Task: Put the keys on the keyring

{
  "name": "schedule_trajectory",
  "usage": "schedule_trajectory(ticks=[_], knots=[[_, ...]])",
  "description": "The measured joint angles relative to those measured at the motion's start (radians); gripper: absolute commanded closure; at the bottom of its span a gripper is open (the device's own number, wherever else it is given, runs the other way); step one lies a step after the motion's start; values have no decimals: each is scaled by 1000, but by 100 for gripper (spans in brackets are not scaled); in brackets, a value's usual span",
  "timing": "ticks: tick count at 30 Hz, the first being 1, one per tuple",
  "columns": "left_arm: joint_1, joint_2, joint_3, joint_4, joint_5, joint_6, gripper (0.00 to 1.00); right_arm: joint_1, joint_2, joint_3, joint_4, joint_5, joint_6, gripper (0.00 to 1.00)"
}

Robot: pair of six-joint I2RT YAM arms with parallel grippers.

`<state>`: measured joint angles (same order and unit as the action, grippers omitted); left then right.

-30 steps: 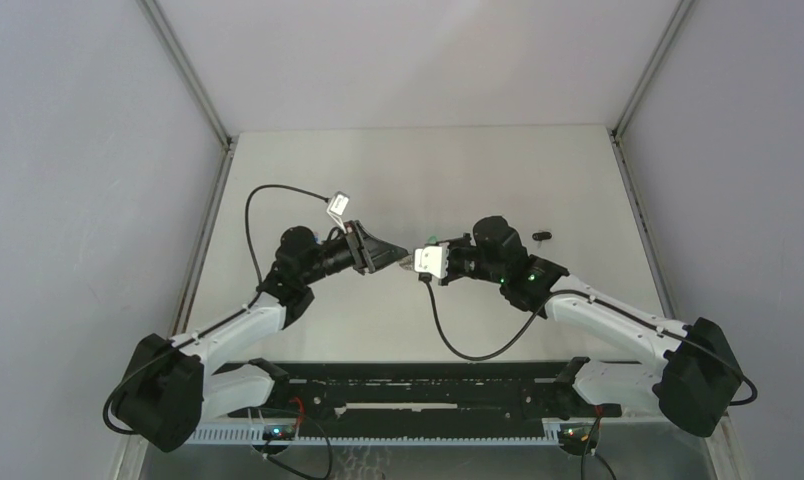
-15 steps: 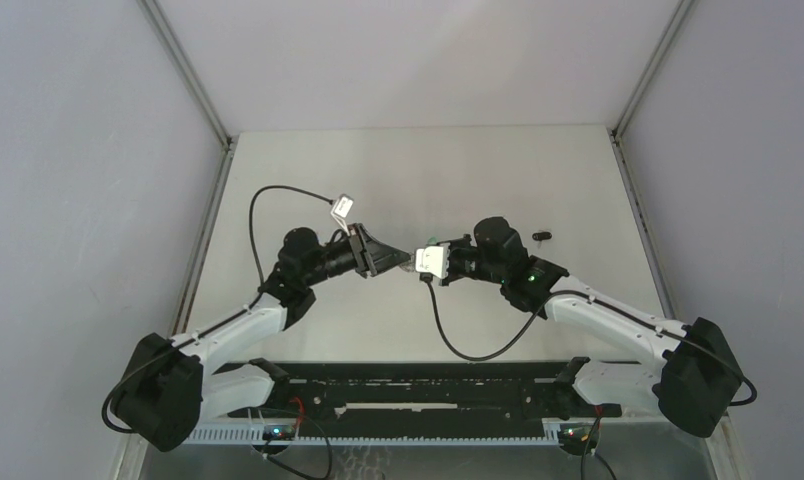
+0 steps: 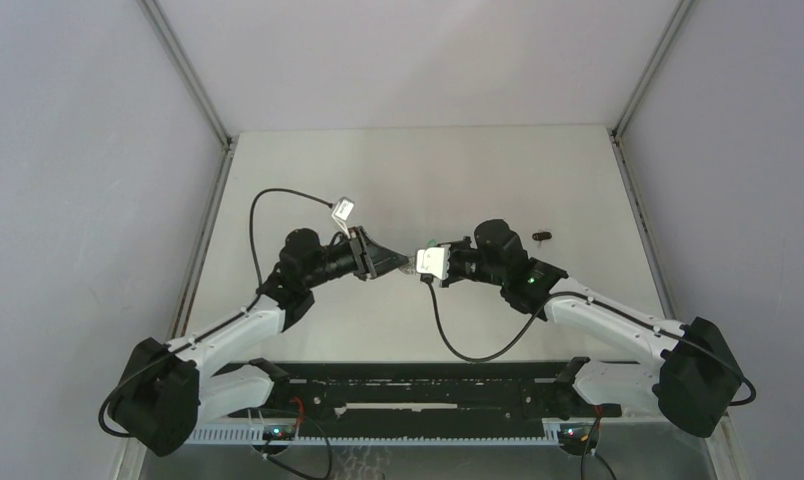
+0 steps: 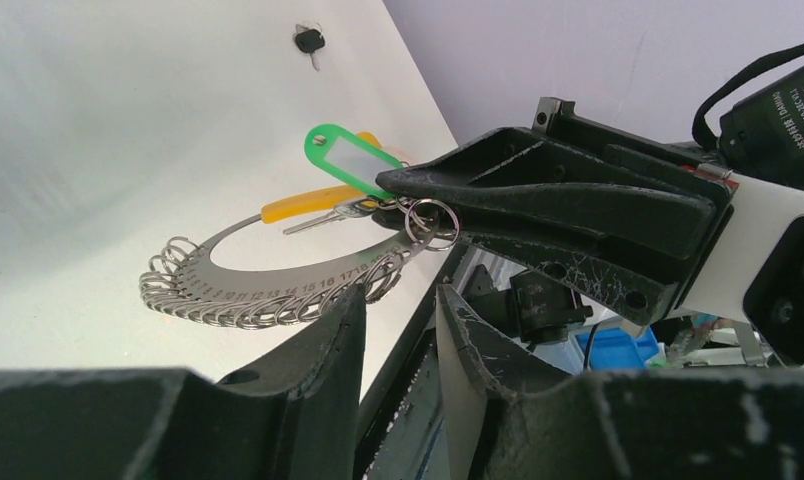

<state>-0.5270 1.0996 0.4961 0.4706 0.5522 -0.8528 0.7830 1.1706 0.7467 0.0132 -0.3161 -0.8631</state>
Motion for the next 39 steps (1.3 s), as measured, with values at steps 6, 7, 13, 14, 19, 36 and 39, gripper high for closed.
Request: schedule_trajectory(ticks=[6,7,13,14,19,36,39], knots=[[-12,1,0,-10,0,0,65,-3,0,-3,13,0,10,100],[-13,2,0,-10,0,0,65,-3,0,-3,13,0,11,100],[-21,13,0,-11,-4,0,65,-3,0,-8,23,-2,18,100],[-22,13,0,-11,-7,0,65,-3,0,-10,27,-4,19,100],[-24,13,0,-10,-26,0,64,-4,-2,-15,43,-7,29,100],[-34,38,0,31,-34,-5,77,-9,-2,-26,65,-8,55,100],[-36,38,0,39,-34,-6,79,-8,-2,-26,75,-10,60,100]])
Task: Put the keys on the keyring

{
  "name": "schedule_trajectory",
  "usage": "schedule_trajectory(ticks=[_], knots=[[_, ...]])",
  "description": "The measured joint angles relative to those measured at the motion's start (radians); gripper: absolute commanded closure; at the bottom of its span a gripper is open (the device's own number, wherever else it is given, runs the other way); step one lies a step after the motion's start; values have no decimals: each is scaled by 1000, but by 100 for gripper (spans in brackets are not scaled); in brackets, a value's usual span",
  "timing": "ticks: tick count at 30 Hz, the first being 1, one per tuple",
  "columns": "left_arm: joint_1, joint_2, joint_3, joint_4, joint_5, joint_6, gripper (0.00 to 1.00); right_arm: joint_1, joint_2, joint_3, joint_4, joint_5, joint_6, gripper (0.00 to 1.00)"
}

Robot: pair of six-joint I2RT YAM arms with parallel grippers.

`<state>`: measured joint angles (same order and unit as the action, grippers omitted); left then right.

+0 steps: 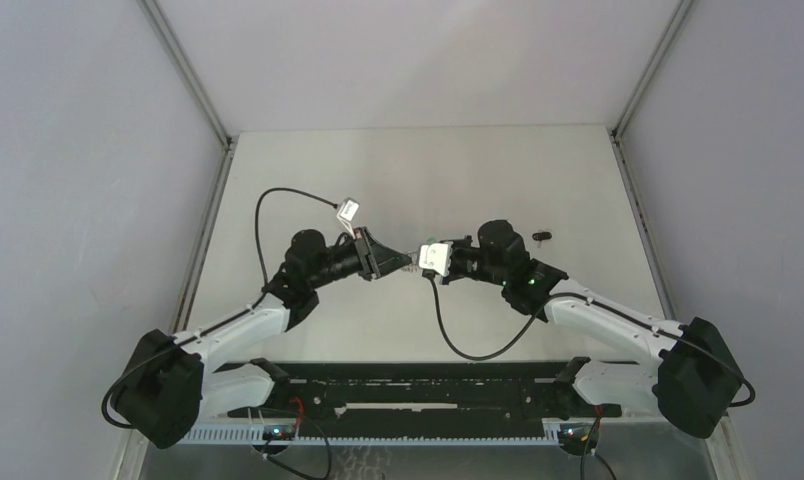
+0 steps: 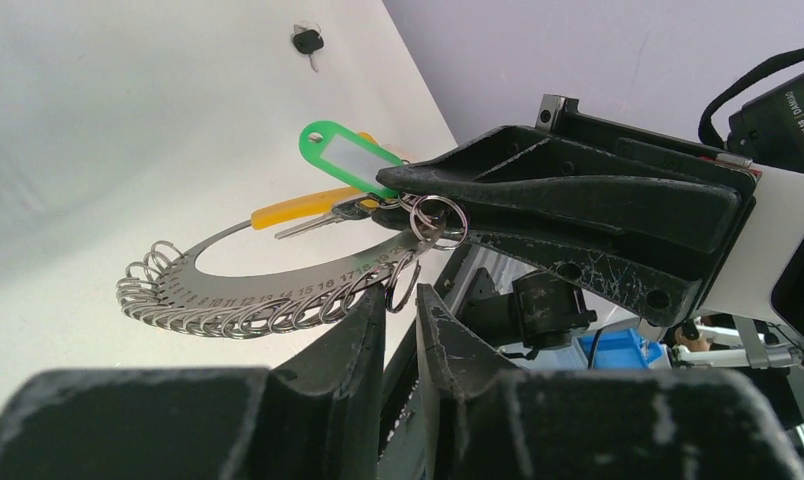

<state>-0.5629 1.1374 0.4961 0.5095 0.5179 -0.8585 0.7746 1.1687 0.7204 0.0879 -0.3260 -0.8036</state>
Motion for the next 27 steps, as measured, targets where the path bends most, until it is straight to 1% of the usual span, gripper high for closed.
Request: schedule_trajectory(ticks=[7,9,12,13,18,21,23,27], knots=[[-2,0,0,5,-3,-6,85,0,0,-5,18,-2,4,100],[-3,0,0,6,-10,-7,89,0,0,-5,21,-2,6,100],[-3,0,0,6,-16,-13,98,1,0,-5,25,-2,8,100],[-3,0,0,6,-18,-14,100,1,1,-5,26,-1,8,100],[-3,-3,5,-16,-21,-3,100,1,6,-6,26,2,12,100],[-5,-18,24,-88,-33,34,100,2,7,-16,29,2,23,99],[-8,-30,56,-166,-51,72,100,2,7,-23,30,3,35,100],[-20,-63,119,-298,-98,174,100,0,7,-34,56,0,63,100]])
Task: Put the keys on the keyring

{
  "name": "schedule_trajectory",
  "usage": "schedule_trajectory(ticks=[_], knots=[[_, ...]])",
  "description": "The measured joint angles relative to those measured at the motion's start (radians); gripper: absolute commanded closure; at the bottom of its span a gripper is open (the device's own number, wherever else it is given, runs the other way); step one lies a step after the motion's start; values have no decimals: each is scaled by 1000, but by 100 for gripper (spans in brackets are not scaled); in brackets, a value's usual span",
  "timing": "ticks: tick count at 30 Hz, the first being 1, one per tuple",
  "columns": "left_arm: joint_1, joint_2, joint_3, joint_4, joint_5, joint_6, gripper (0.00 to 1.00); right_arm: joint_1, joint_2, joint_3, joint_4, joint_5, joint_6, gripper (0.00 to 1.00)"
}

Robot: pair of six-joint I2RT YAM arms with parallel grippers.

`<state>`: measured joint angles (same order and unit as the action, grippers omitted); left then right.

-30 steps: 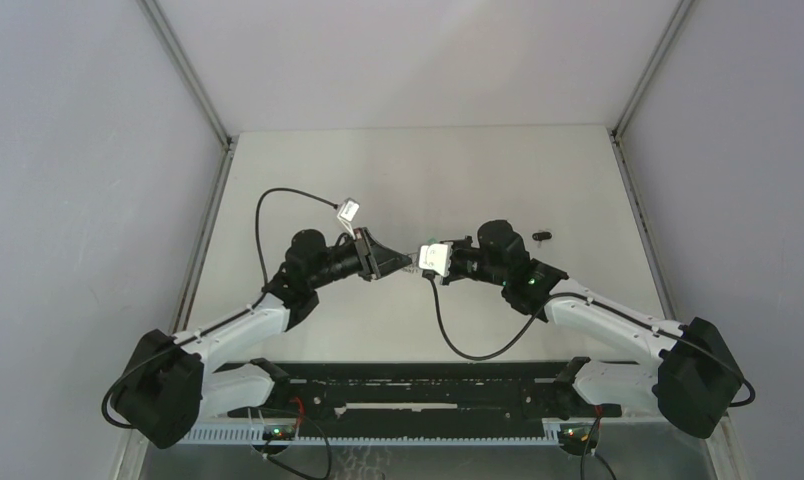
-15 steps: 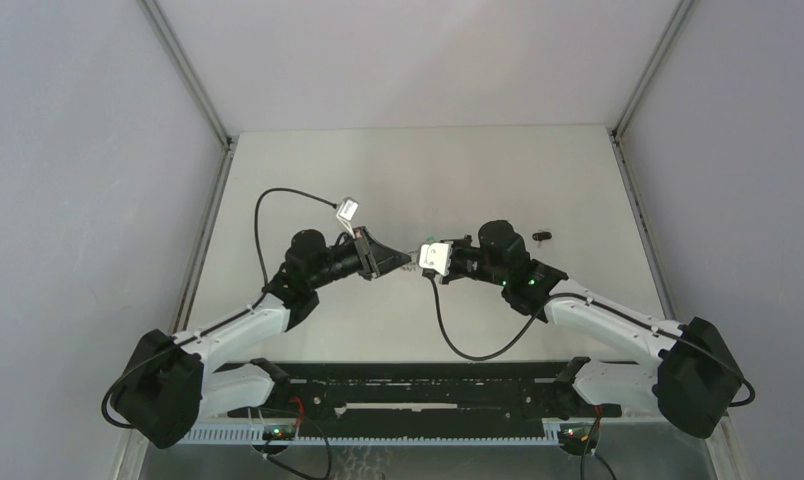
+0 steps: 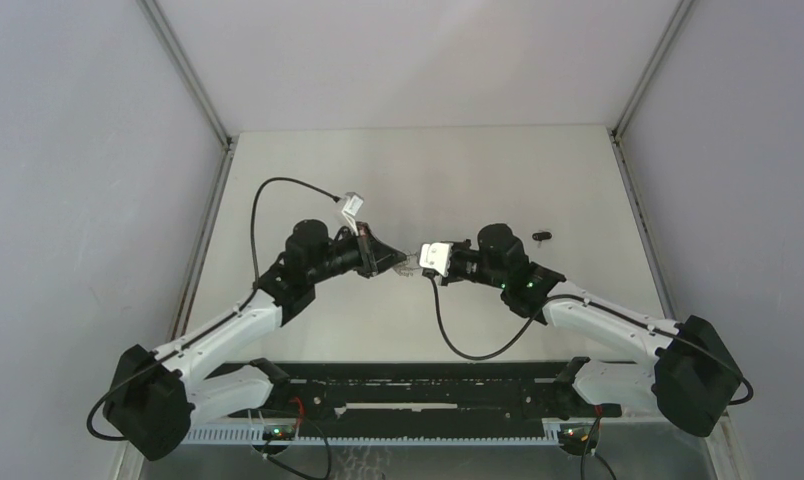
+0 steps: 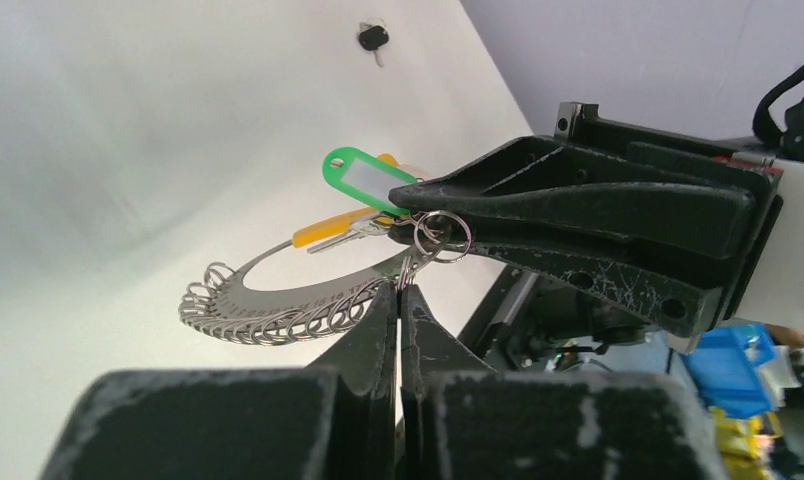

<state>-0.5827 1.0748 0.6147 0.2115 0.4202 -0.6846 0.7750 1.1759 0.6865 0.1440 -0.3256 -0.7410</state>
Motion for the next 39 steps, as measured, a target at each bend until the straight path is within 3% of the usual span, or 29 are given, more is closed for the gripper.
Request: schedule_trajectory(ticks=[10,21,22,26,33,39], knots=[[-85,-43,29,-76,-152,192,100,23,0,-27,64,35,120,100],[-114,-61,-82,216,-272,266,100,111,38,-31,193,261,261,100],[-116,-54,-85,239,-278,276,100,120,45,-31,208,293,275,98],[-122,-14,-109,379,-289,330,100,135,50,-31,246,356,326,74],[-122,30,-161,573,-228,425,100,134,-42,-29,183,171,344,64],[-113,43,-162,660,-106,495,100,-61,-196,-24,82,-123,373,62]])
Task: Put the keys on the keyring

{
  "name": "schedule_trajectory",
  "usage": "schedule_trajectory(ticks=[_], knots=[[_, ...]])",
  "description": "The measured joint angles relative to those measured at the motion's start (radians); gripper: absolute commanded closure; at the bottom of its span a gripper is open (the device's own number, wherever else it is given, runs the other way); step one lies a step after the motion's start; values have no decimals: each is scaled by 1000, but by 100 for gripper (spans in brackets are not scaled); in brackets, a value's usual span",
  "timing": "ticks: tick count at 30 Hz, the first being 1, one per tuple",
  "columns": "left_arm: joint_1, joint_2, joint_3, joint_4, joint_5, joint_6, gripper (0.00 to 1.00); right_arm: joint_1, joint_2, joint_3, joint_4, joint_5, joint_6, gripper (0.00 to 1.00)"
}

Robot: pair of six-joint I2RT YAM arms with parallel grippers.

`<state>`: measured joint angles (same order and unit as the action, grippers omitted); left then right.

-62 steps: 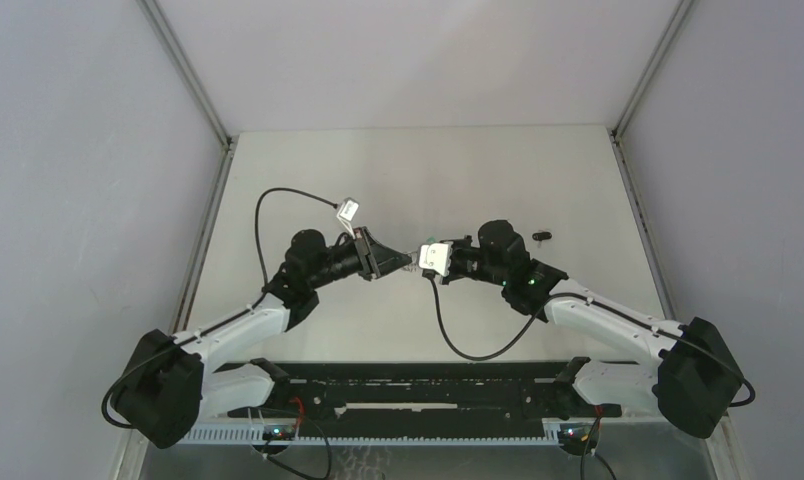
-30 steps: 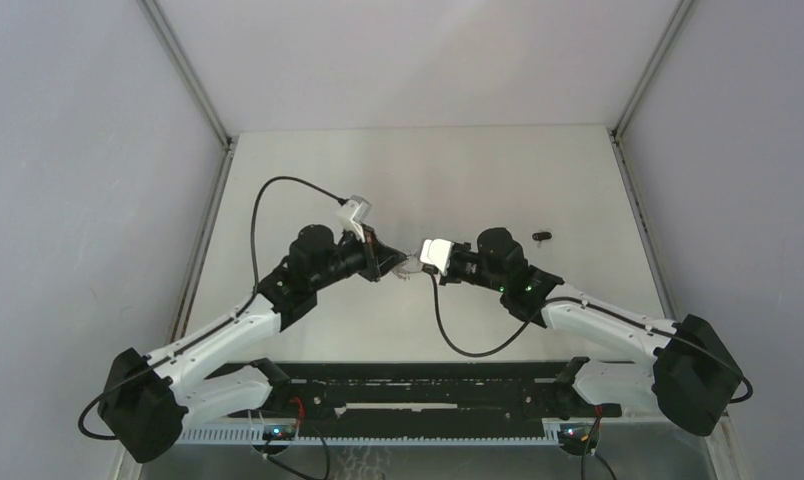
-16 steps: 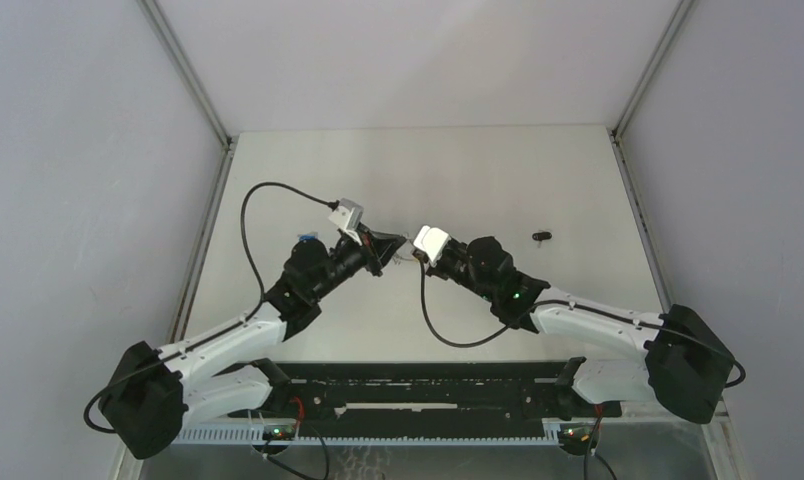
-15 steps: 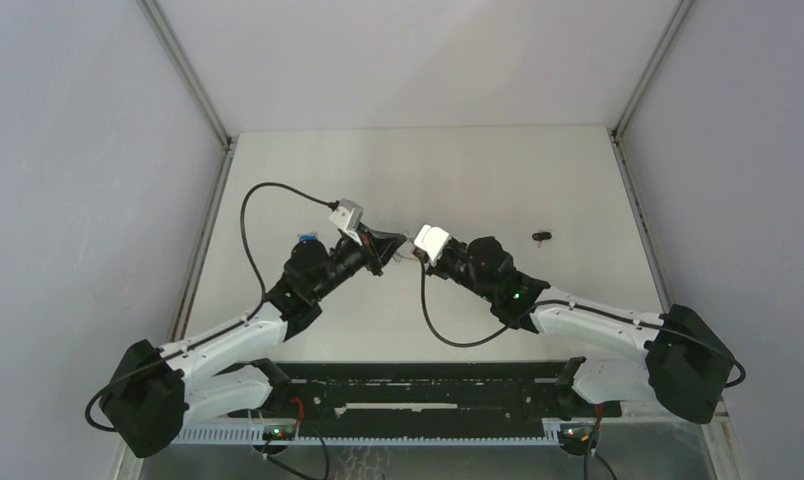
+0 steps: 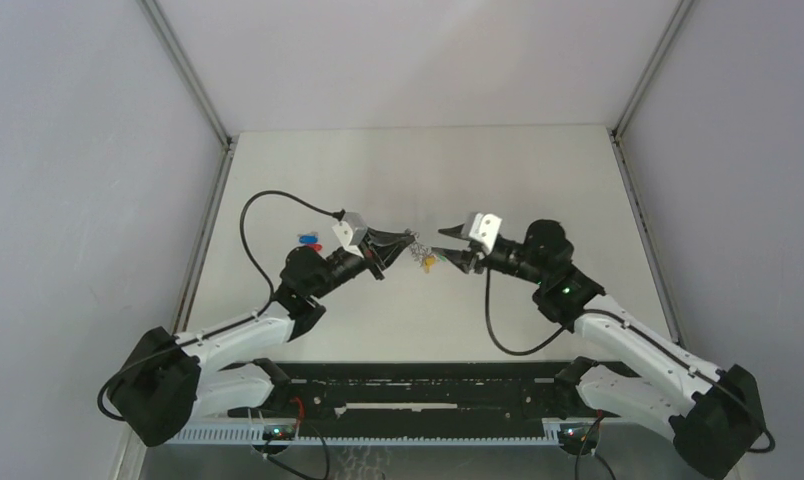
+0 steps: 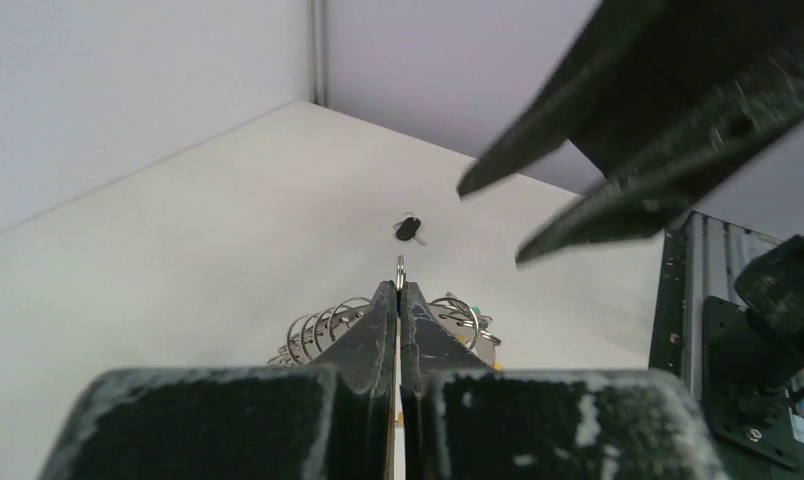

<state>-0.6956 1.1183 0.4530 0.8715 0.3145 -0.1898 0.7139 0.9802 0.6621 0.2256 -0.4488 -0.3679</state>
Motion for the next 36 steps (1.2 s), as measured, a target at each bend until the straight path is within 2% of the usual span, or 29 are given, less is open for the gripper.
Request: schedule_trajectory(ticks=[4,8,14,19,36], knots=[[39,30,0,66,93,-4,100,-154,-34,23,-4,-195,61,62],[66,61,0,134,184,-28,100,-212,-14,32,23,-343,110,62],[68,69,0,175,278,-39,100,-247,98,99,34,-477,140,66],[70,69,0,182,318,-40,100,-249,156,148,36,-533,141,67],[71,83,3,229,373,-90,100,-238,215,151,32,-623,140,75]])
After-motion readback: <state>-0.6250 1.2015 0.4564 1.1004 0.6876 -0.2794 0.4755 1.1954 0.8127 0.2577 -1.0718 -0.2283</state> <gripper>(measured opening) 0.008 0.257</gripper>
